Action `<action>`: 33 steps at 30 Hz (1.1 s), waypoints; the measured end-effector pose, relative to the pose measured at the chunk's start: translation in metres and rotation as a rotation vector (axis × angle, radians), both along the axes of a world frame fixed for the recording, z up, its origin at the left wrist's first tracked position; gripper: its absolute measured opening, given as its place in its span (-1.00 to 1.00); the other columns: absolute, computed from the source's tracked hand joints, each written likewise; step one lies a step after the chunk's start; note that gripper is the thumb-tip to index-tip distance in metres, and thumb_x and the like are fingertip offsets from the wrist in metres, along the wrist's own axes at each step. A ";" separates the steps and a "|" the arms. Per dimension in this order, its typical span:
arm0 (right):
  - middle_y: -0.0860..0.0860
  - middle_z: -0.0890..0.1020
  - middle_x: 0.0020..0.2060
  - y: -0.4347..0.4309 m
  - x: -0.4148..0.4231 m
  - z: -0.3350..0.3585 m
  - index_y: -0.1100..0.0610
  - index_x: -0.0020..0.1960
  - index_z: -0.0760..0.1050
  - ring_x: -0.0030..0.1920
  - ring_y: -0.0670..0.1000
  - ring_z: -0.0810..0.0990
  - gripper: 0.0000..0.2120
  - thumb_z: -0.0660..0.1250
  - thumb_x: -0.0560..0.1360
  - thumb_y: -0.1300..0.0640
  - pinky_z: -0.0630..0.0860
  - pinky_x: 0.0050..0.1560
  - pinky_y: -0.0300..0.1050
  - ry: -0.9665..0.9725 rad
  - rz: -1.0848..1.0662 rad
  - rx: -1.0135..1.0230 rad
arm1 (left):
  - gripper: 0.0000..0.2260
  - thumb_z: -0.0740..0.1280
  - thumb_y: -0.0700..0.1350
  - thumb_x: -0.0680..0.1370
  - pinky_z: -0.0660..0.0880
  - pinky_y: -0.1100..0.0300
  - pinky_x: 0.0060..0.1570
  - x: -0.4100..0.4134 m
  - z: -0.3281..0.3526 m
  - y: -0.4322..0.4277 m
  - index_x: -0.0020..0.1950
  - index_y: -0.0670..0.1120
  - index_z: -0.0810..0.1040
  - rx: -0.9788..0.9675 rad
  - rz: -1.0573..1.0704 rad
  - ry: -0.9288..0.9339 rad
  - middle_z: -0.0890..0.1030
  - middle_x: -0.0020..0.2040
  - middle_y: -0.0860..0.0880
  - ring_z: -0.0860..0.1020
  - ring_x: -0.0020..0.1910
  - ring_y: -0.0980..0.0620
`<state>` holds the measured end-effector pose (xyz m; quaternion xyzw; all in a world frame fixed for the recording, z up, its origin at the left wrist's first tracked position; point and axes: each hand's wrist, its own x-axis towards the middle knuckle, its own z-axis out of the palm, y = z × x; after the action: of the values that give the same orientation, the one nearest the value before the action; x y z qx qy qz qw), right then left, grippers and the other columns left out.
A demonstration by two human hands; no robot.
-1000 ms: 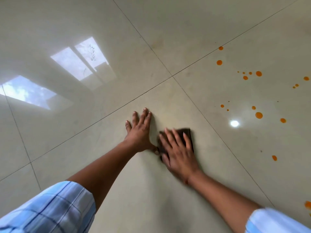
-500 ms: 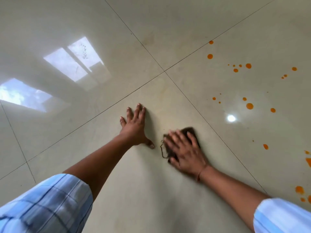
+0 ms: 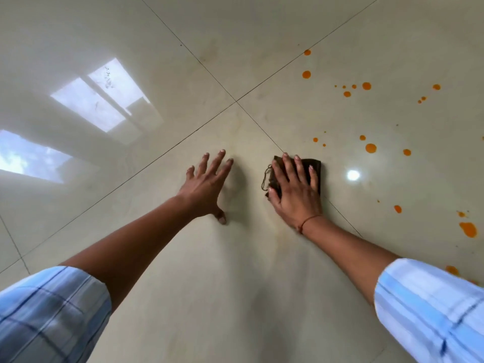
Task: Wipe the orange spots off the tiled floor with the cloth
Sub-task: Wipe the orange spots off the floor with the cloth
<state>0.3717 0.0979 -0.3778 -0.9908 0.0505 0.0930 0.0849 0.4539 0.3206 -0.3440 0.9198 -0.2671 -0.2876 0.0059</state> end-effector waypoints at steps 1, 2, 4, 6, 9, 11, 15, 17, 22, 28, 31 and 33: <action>0.03 0.12 0.58 0.007 -0.018 -0.003 0.00 0.58 0.11 0.57 0.12 0.07 -0.34 0.14 0.53 -0.17 -0.01 0.50 0.22 -0.035 0.037 0.009 | 0.33 0.62 0.21 0.09 0.09 -0.25 0.40 0.002 0.001 -0.003 0.56 -0.02 -0.23 0.024 -0.041 0.010 -0.27 0.57 -0.03 -0.21 0.53 -0.21; 0.04 0.13 0.58 0.013 -0.047 -0.004 0.00 0.57 0.13 0.56 0.13 0.12 -0.33 0.15 0.51 -0.17 0.02 0.49 0.22 -0.032 0.153 0.042 | 0.32 0.62 0.21 0.09 0.17 -0.22 0.39 0.004 0.002 -0.006 0.56 -0.04 -0.21 0.053 -0.075 0.015 -0.24 0.57 -0.04 -0.16 0.53 -0.22; 0.04 0.22 0.55 0.010 -0.109 0.004 -0.02 0.54 0.23 0.53 0.12 0.23 -0.30 0.19 0.43 -0.19 0.11 0.45 0.20 0.026 0.436 0.092 | 0.31 0.62 0.21 0.10 0.27 -0.19 0.35 0.006 0.006 -0.013 0.56 -0.08 -0.20 0.114 -0.112 0.026 -0.21 0.57 -0.08 -0.11 0.52 -0.24; 0.05 0.32 0.51 -0.019 -0.102 0.005 -0.04 0.50 0.31 0.50 0.10 0.29 -0.31 0.19 0.39 -0.19 0.19 0.44 0.19 0.032 0.600 0.070 | 0.32 0.61 0.22 0.10 0.29 -0.19 0.35 0.005 0.009 -0.020 0.56 -0.10 -0.20 0.144 -0.106 0.035 -0.19 0.56 -0.10 -0.10 0.51 -0.26; 0.04 0.23 0.55 -0.051 -0.016 0.003 -0.04 0.55 0.19 0.55 0.10 0.16 -0.37 0.15 0.51 -0.16 0.06 0.48 0.22 0.010 0.271 -0.027 | 0.32 0.58 0.32 0.05 0.22 -0.22 0.38 0.005 0.008 -0.025 0.56 -0.08 -0.13 0.100 -0.048 0.003 -0.14 0.56 -0.09 -0.06 0.51 -0.23; 0.01 0.15 0.57 -0.064 0.026 0.000 -0.05 0.56 0.13 0.56 0.09 0.07 -0.36 0.16 0.53 -0.17 0.00 0.49 0.19 0.005 0.083 -0.034 | 0.34 0.55 0.36 0.04 0.03 -0.26 0.43 0.012 0.004 -0.037 0.56 -0.04 -0.16 0.035 -0.021 -0.036 -0.24 0.57 -0.05 -0.18 0.53 -0.21; 0.01 0.11 0.58 -0.081 0.068 -0.006 -0.07 0.57 0.09 0.56 0.09 0.05 -0.38 0.06 0.55 -0.22 -0.05 0.49 0.26 0.042 0.175 -0.074 | 0.39 0.57 0.33 0.02 -0.10 -0.33 0.42 0.037 -0.002 -0.093 0.56 -0.04 -0.25 -0.032 -0.021 0.019 -0.32 0.56 -0.06 -0.29 0.51 -0.22; 0.01 0.08 0.59 -0.097 0.100 0.000 -0.08 0.57 0.05 0.56 0.09 0.05 -0.38 0.02 0.57 -0.25 -0.10 0.49 0.29 0.053 0.133 -0.123 | 0.44 0.58 0.32 0.00 -0.10 -0.40 0.38 0.043 -0.004 -0.118 0.53 -0.07 -0.33 0.005 0.030 0.096 -0.37 0.54 -0.07 -0.32 0.49 -0.27; 0.03 0.10 0.58 -0.113 0.046 0.004 -0.04 0.59 0.04 0.57 0.11 0.04 -0.37 0.06 0.58 -0.20 -0.05 0.51 0.26 -0.022 -0.094 -0.056 | 0.47 0.59 0.29 -0.01 -0.12 -0.45 0.32 0.048 -0.011 -0.129 0.50 -0.07 -0.42 0.058 0.059 0.165 -0.48 0.49 -0.07 -0.40 0.45 -0.31; 0.03 0.12 0.58 -0.117 -0.004 0.004 -0.04 0.58 0.08 0.56 0.12 0.07 -0.36 -0.01 0.55 -0.25 0.00 0.49 0.27 0.071 0.014 -0.040 | 0.44 0.56 0.33 0.03 -0.08 -0.42 0.35 0.043 0.008 -0.148 0.51 -0.15 -0.36 0.155 -0.200 -0.056 -0.44 0.49 -0.17 -0.32 0.46 -0.38; 0.01 0.04 0.59 -0.147 0.074 0.002 -0.04 0.58 0.03 0.57 0.10 0.00 -0.38 0.04 0.59 -0.22 -0.07 0.50 0.27 0.067 -0.065 -0.077 | 0.42 0.59 0.29 0.06 0.07 -0.38 0.34 0.040 0.007 -0.175 0.51 -0.12 -0.38 0.243 -0.494 -0.152 -0.40 0.52 -0.14 -0.25 0.49 -0.35; 0.02 0.06 0.58 -0.172 0.097 0.000 -0.05 0.58 0.04 0.57 0.11 0.01 -0.39 0.05 0.59 -0.21 -0.06 0.50 0.29 0.056 -0.145 -0.088 | 0.39 0.60 0.26 0.09 0.21 -0.34 0.31 0.043 0.007 -0.196 0.52 -0.09 -0.36 0.256 -0.484 -0.060 -0.35 0.54 -0.11 -0.18 0.51 -0.33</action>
<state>0.4683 -0.0739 -0.3780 -0.9843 0.1284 0.1120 0.0464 0.4972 0.1247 -0.3368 0.8306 -0.4407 -0.2844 -0.1871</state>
